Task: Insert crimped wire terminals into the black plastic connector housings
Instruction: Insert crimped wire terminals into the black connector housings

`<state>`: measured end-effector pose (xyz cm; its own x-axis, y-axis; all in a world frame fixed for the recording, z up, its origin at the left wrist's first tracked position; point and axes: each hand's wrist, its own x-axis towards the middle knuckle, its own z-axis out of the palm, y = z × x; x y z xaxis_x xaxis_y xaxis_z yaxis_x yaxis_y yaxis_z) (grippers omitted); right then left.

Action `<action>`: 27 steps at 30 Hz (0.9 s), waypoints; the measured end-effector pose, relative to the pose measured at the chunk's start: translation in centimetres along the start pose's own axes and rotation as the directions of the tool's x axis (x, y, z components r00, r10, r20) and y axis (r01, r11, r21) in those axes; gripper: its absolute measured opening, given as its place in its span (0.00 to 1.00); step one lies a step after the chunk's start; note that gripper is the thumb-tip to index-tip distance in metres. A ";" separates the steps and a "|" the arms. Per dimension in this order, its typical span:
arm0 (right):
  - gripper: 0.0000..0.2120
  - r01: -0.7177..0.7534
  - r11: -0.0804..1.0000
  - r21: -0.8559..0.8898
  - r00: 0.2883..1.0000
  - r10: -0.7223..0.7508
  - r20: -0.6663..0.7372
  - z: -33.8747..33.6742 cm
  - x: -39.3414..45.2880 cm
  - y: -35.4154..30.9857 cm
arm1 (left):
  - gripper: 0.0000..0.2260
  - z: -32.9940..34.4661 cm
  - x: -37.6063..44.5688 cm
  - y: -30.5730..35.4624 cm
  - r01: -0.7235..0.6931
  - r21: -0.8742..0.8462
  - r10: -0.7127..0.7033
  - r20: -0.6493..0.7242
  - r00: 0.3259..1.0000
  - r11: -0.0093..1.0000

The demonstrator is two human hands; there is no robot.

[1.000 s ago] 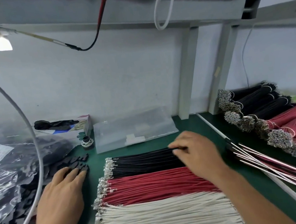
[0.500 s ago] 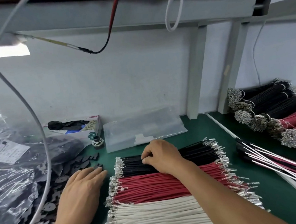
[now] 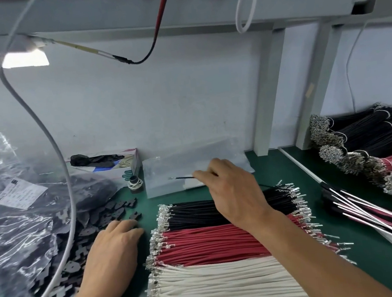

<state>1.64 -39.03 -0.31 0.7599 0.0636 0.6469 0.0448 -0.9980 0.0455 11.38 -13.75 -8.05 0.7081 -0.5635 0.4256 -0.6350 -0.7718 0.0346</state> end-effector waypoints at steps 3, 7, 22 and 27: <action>0.06 0.029 0.999 -0.043 0.980 -0.037 -0.194 -1.5 -2.2 -0.6 | 0.13 -0.3 -0.1 0.0 0.034 -0.081 -0.041 -0.095 0.995 0.996; 0.08 0.005 1.000 -0.018 0.973 -0.009 -0.231 -1.0 -6.2 -1.7 | 0.11 -0.9 -0.3 0.4 0.120 -0.245 -0.176 -0.225 0.958 0.962; 0.05 -0.060 0.966 0.250 0.995 0.078 -0.060 0.9 -7.0 -2.0 | 0.13 -2.0 -1.0 2.6 0.166 -0.706 -0.359 -0.132 0.924 0.688; 0.03 -0.089 0.953 0.289 0.994 0.105 -0.039 0.6 -7.0 -2.3 | 0.10 -1.8 -1.4 2.6 0.176 -0.738 -0.355 -0.092 0.930 0.652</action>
<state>-3.38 -37.14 -5.39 0.7342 -0.0410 0.6777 0.1623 -0.9586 -0.2339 8.15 -14.45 -6.89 0.8557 -0.2234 0.4667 -0.5174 -0.3849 0.7643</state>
